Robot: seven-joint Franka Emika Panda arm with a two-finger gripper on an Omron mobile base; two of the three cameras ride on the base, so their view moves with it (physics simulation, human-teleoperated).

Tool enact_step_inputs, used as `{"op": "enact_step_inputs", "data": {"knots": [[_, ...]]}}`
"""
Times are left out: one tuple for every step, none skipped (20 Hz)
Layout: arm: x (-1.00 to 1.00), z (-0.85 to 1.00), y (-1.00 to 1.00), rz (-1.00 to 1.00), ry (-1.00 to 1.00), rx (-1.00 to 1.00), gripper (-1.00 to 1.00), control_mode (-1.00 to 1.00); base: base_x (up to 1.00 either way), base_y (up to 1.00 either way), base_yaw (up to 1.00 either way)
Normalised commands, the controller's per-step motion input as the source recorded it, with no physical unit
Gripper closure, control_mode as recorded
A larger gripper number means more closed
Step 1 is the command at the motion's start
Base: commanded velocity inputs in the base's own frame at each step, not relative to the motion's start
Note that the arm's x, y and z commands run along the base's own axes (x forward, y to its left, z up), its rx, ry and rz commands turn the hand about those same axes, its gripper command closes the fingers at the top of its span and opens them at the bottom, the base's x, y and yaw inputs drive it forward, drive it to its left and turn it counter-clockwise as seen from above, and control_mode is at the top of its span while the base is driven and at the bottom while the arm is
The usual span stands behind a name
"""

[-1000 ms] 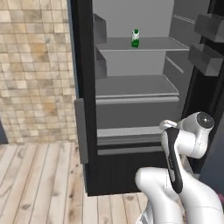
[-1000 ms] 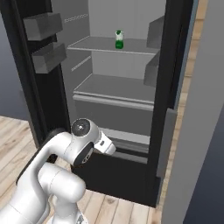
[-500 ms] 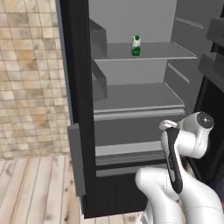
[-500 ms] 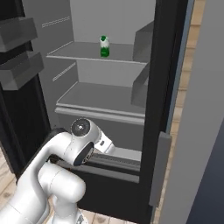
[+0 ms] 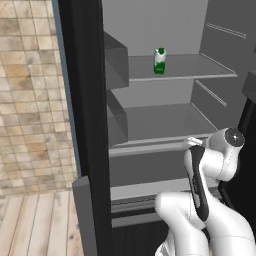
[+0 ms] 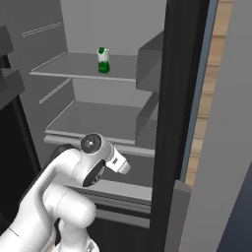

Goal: Take a sugar cube from the saucer and place it inside the coffee. Then, grab milk from the fridge and place it next to the coffee on the counter to sweeten the coffee.

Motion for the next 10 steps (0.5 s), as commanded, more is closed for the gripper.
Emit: {"op": "enact_step_inputs", "data": {"knots": [[0.00,0.00,0.00,0.00,0.00,0.00,-1.00,1.00,0.31,0.00,-0.01],[0.19,0.00,0.00,0.00,0.00,-0.07,-1.00,-1.00,0.00,0.00,0.00],[0.13,0.00,0.00,0.00,0.00,-0.07,-1.00,-1.00,0.00,0.00,0.00],[0.09,0.11,0.00,0.00,-0.01,-0.07,-1.00,-1.00,0.00,0.00,0.00],[0.07,0.22,0.00,0.00,-0.03,-0.07,-1.00,-1.00,0.00,0.00,0.00],[0.00,0.38,0.00,0.00,-0.07,-0.05,-1.00,-1.00,0.00,0.00,0.00],[0.00,0.49,0.00,0.00,-0.09,-0.04,-1.00,-1.00,0.00,0.00,0.00],[0.00,0.54,0.00,0.00,-0.10,-0.04,-1.00,-1.00,0.00,0.00,0.00],[0.00,0.60,0.00,0.00,-0.12,-0.04,-1.00,-1.00,0.00,0.00,0.00],[0.00,0.71,0.00,0.01,-0.14,-0.04,-1.00,-1.00,0.00,0.00,0.00]]}}
